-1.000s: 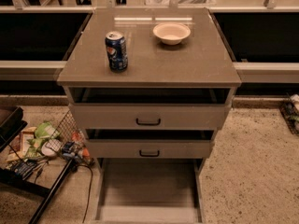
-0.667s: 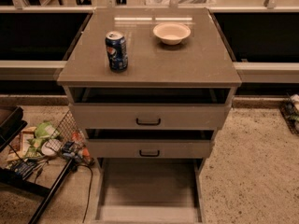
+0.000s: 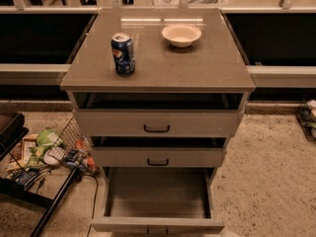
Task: Close bottom drawer
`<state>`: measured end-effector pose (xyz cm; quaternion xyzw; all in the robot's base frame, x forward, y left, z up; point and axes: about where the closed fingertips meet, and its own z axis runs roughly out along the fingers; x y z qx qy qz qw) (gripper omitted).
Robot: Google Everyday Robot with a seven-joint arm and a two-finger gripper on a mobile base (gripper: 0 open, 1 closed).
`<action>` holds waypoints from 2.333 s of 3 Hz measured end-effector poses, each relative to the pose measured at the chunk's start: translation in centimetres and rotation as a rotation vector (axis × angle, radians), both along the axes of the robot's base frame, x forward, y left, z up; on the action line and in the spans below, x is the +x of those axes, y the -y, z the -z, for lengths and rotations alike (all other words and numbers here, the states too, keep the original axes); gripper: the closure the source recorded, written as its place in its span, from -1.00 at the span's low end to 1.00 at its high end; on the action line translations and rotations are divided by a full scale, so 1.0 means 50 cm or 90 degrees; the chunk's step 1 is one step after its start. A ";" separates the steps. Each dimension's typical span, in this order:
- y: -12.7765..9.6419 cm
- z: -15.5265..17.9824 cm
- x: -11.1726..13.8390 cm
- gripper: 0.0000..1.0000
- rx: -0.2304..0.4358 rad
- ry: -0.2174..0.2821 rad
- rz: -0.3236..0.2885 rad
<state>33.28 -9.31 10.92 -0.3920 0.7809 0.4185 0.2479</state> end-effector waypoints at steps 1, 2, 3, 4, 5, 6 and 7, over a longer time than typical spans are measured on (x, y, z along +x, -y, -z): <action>-0.001 -0.042 0.107 1.00 0.000 0.067 -0.005; -0.004 -0.070 0.180 1.00 0.004 0.115 -0.011; 0.000 -0.087 0.253 1.00 -0.001 0.153 -0.009; 0.000 -0.087 0.253 1.00 -0.001 0.153 -0.009; -0.005 -0.056 0.276 1.00 0.001 0.152 -0.005; 0.000 -0.013 0.342 1.00 -0.005 0.158 0.002; 0.010 -0.005 0.364 1.00 -0.012 0.161 0.006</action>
Offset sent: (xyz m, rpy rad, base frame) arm 0.1754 -0.0020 0.0675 0.0113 -0.3512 0.0303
